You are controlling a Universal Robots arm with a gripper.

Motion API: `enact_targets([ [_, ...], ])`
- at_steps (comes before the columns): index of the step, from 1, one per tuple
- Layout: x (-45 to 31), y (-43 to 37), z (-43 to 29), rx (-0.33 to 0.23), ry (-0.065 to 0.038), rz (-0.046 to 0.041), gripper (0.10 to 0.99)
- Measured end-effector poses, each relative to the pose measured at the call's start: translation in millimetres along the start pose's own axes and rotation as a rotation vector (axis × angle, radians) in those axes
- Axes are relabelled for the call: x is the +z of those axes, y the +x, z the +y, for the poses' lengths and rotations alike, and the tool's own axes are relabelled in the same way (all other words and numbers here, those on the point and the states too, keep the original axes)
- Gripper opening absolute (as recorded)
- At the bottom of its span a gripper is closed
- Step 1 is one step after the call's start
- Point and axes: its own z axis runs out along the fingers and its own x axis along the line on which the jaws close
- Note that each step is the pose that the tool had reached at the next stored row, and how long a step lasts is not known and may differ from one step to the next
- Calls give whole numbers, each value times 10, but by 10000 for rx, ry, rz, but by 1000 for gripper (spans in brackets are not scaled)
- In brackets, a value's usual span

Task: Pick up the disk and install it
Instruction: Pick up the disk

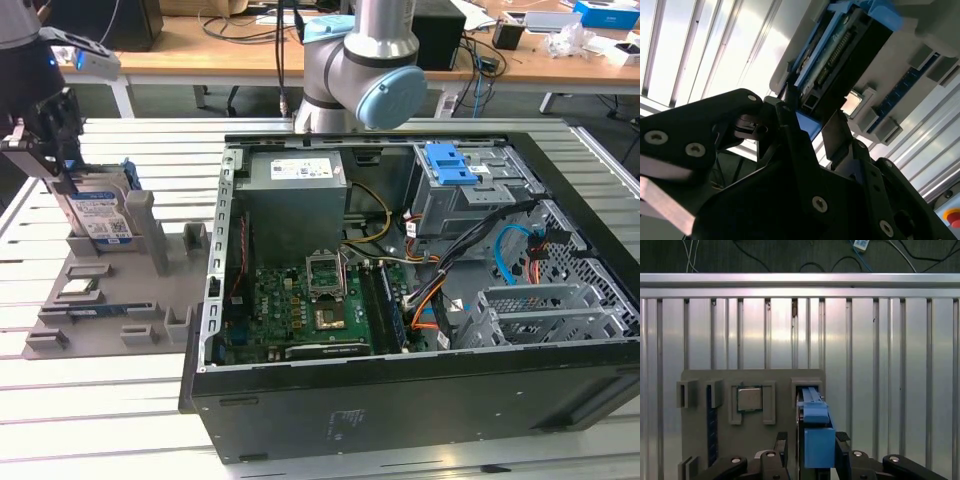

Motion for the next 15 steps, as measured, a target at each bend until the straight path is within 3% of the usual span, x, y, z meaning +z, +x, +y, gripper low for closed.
enact_targets([
  [15,137,-27,-2,-101,-2,84,482],
])
